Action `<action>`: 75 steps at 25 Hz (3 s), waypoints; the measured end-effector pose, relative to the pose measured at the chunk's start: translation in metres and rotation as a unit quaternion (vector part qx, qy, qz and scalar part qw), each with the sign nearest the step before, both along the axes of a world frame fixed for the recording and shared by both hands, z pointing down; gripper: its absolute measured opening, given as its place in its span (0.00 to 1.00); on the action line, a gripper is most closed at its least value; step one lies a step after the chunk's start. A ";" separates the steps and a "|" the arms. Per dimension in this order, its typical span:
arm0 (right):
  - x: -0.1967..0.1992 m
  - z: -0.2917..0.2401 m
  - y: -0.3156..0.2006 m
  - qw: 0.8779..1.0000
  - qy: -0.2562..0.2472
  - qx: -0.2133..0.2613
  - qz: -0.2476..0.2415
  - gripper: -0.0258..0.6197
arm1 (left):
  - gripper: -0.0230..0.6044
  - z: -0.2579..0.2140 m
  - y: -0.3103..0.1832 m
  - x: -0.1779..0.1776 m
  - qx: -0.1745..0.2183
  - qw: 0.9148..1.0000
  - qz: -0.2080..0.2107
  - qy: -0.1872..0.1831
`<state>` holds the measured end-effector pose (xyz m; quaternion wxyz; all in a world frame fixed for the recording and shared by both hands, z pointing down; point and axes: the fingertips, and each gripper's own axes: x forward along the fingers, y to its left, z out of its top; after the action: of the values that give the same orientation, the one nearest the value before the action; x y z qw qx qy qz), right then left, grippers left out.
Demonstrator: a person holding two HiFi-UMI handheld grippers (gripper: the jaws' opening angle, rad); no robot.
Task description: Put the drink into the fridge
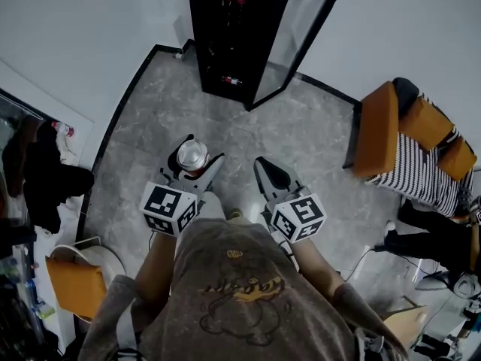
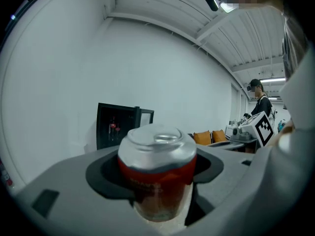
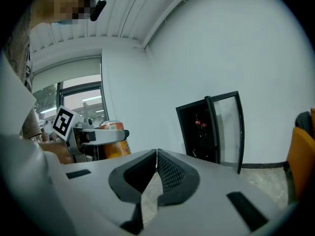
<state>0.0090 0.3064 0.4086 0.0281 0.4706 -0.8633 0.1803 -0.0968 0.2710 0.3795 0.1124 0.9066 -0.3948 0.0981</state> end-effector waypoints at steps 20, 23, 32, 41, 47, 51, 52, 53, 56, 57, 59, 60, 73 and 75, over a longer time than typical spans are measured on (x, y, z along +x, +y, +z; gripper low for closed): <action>0.014 0.004 -0.081 1.000 -0.002 -0.001 0.027 0.07 | 0.57 0.003 -0.080 0.016 0.000 0.999 0.037 -0.003; 0.009 0.004 -0.098 1.000 0.001 -0.001 0.027 0.07 | 0.57 0.004 -0.098 0.014 -0.001 0.999 0.040 -0.003; 0.007 0.002 -0.162 0.999 0.007 -0.006 0.036 0.07 | 0.57 0.004 -0.167 0.014 -0.006 0.999 0.054 0.007; -0.002 -0.001 -0.218 0.998 0.009 -0.010 0.062 0.07 | 0.57 -0.001 -0.225 0.008 -0.013 0.996 0.084 0.010; -0.008 0.000 -0.243 0.997 0.013 -0.008 0.079 0.07 | 0.57 0.001 -0.249 0.002 -0.015 0.994 0.105 0.010; -0.012 -0.001 -0.257 0.996 0.016 -0.007 0.088 0.07 | 0.57 0.001 -0.264 -0.002 -0.014 0.993 0.115 0.011; -0.013 -0.001 -0.260 0.996 0.016 -0.007 0.090 0.07 | 0.57 0.002 -0.267 -0.002 -0.015 0.993 0.117 0.011; -0.013 -0.002 -0.262 0.996 0.016 -0.007 0.091 0.07 | 0.57 0.003 -0.269 -0.001 -0.017 0.992 0.121 0.012; -0.010 -0.005 -0.268 0.995 0.019 -0.007 0.100 0.07 | 0.57 0.002 -0.276 0.003 -0.019 0.991 0.132 0.012; -0.008 -0.007 -0.270 0.994 0.019 -0.006 0.103 0.07 | 0.57 0.001 -0.278 0.004 -0.019 0.991 0.135 0.013; -0.003 -0.009 -0.275 0.994 0.020 -0.006 0.108 0.07 | 0.57 -0.001 -0.282 0.008 -0.018 0.990 0.139 0.014; -0.001 -0.010 -0.277 0.994 0.020 -0.006 0.110 0.07 | 0.57 -0.002 -0.285 0.010 -0.018 0.990 0.140 0.015; 0.024 -0.008 -0.325 0.996 0.019 -0.002 0.085 0.07 | 0.57 0.000 -0.332 0.044 -0.016 0.992 0.127 0.012; 0.029 -0.010 -0.334 0.997 0.017 0.001 0.081 0.07 | 0.57 0.000 -0.338 0.051 -0.014 0.992 0.125 0.011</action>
<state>0.0384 -0.0275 0.3988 0.0282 0.5417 -0.8220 0.1733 -0.0457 -0.0674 0.3795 0.1166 0.9481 -0.2759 0.1069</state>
